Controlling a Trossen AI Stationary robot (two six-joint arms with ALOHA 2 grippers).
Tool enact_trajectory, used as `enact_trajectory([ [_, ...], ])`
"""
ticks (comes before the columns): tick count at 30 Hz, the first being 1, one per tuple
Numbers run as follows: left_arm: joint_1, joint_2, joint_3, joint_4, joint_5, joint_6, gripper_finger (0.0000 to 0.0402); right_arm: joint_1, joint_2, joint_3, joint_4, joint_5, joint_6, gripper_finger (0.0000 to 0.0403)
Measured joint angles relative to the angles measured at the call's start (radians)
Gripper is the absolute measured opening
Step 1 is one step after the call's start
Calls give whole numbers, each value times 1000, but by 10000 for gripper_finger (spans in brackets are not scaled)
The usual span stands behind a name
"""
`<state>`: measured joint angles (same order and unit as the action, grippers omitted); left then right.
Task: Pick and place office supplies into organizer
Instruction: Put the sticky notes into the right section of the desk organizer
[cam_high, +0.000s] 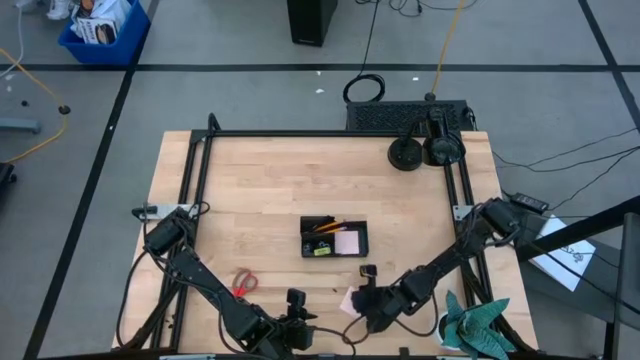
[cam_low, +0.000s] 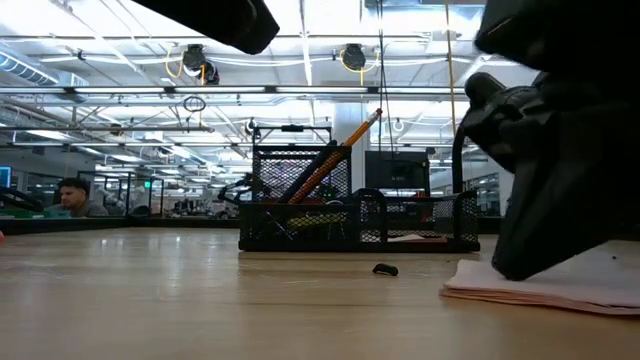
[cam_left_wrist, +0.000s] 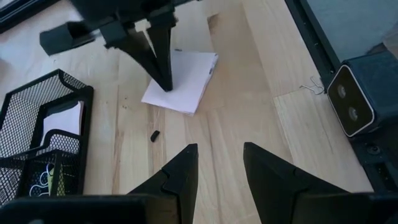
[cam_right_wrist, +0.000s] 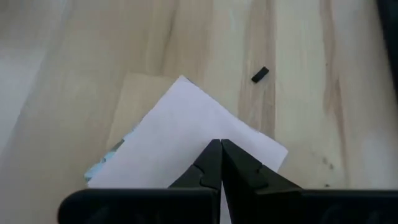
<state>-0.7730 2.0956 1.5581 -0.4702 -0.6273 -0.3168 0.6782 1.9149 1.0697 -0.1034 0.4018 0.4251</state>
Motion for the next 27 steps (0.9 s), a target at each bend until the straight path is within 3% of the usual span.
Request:
enact_trajectory([
  [7, 0, 0, 0, 4, 0, 0, 136, 47, -49, 64, 17, 94, -218, 22],
  [14, 0, 0, 0, 4, 0, -2, 136, 104, -63, 155, 1, 95, -341, 118],
  [20, 0, 0, 0, 23, 0, -5, 136, 184, -57, 158, -117, 104, -311, 198],
  [27, 53, 19, -2, 183, 42, 63, 136, 247, 8, 158, -149, 168, -281, 233],
])
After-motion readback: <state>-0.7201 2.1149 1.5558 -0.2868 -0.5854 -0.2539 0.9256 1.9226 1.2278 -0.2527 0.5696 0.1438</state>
